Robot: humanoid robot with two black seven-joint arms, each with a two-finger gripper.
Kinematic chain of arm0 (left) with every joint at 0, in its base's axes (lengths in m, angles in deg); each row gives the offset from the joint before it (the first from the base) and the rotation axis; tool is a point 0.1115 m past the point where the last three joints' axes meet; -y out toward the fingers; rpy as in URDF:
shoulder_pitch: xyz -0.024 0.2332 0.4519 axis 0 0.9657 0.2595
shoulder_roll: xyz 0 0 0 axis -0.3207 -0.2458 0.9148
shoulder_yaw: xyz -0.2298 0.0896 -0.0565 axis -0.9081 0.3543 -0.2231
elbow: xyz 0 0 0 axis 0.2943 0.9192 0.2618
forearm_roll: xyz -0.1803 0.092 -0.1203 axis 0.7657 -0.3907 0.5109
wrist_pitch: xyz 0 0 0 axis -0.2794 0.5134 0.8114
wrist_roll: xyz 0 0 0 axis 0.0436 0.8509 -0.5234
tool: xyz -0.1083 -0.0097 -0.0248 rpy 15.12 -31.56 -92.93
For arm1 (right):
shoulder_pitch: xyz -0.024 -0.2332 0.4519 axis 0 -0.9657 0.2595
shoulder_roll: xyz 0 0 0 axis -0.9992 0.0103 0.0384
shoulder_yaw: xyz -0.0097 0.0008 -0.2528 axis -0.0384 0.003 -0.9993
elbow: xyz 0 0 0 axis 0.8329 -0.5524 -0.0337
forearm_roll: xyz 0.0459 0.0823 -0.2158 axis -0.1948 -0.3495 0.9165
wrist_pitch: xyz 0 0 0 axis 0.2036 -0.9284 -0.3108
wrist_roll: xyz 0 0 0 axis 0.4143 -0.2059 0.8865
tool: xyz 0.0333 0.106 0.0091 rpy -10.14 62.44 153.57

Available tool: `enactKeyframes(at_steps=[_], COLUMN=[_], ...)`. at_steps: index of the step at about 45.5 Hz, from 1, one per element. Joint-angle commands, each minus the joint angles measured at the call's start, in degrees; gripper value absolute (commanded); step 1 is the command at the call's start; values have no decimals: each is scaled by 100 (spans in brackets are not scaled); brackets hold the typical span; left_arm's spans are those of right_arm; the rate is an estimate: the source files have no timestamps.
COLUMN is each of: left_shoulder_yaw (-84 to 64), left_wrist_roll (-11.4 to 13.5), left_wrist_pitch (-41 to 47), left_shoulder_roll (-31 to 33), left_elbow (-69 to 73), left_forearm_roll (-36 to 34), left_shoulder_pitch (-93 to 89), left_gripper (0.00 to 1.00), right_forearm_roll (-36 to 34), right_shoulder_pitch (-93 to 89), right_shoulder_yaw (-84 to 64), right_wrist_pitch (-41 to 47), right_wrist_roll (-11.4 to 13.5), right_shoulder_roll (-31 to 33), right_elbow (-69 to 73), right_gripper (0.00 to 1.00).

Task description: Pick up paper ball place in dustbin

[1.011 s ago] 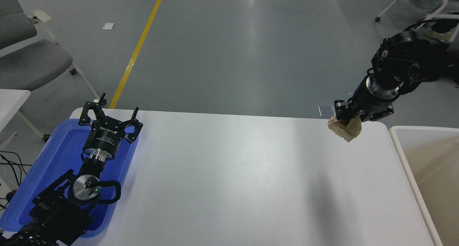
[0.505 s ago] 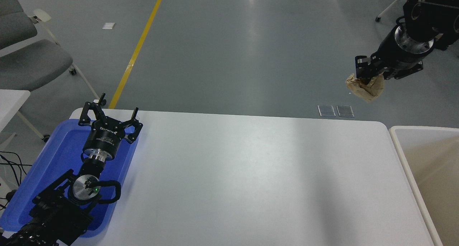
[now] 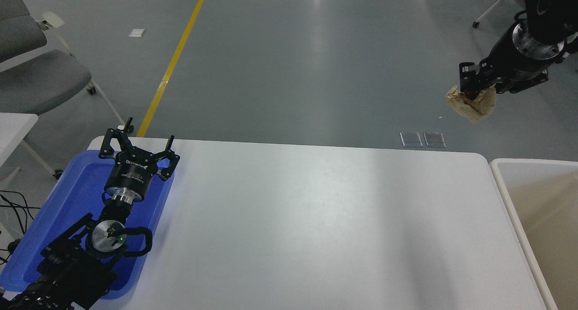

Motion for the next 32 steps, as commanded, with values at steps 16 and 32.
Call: enactKeyframes(at_steps=[16,32], left_shoulder_yaw=[0,0], left_wrist_roll=[0,0], left_wrist_pitch=[0,0], left_shoulder_roll=[0,0], left_elbow=[0,0], left_forearm_roll=[9,0], left_shoulder_pitch=[8,8], left_gripper=[100,100], right_forearm_roll=[709,1087], right_shoulder_pitch=[-735,-1763], right_shoulder_yaw=[-166,-52], right_wrist_pitch=[0,0], right_wrist_roll=[9,9], right_shoulder_roll=[1743,2649], right_elbow=[-241,-1040], right_gripper=[0,0])
